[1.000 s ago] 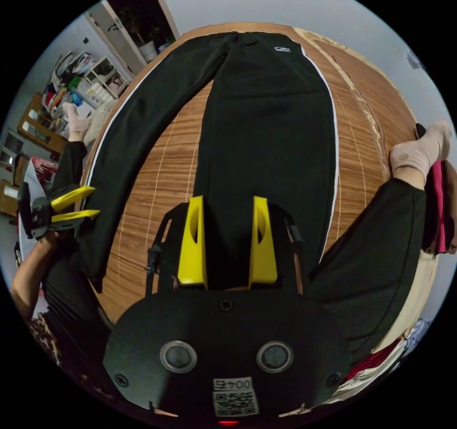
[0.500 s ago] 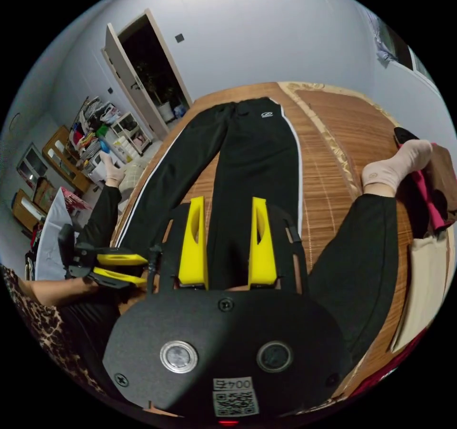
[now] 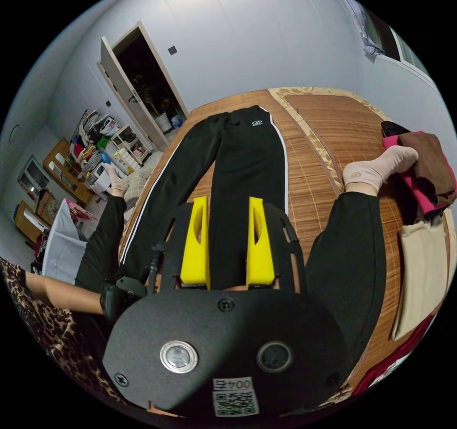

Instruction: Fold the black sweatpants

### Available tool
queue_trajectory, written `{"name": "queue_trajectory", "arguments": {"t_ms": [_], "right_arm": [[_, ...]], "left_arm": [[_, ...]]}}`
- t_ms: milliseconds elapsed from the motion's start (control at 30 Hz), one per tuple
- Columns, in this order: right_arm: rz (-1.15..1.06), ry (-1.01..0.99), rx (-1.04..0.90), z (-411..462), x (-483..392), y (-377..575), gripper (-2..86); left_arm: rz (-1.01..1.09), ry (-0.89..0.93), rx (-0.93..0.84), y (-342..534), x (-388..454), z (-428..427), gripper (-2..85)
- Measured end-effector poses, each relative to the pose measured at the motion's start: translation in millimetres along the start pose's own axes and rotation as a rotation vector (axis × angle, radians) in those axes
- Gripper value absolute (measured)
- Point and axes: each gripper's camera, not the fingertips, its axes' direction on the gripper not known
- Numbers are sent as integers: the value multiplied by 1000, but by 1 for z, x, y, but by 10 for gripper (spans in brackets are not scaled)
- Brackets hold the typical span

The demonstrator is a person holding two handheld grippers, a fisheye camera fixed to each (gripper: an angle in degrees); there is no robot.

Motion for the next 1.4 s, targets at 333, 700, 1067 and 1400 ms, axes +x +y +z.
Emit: {"name": "queue_trajectory", "arguments": {"t_ms": [333, 700, 1067, 1400], "right_arm": [[-66, 46, -157, 57, -22, -12, 122], [-260, 170, -738, 196, -75, -6, 116], [-245, 216, -791, 242, -82, 1, 125], [-198, 243, -726, 249, -84, 13, 125]], "left_arm": [[-146, 10, 76, 27, -29, -67, 91], [-623, -103, -243, 168, -145, -98, 107], [-628, -133, -241, 159, -150, -108, 107], [-691, -99, -218, 161, -167, -129, 93]]}}
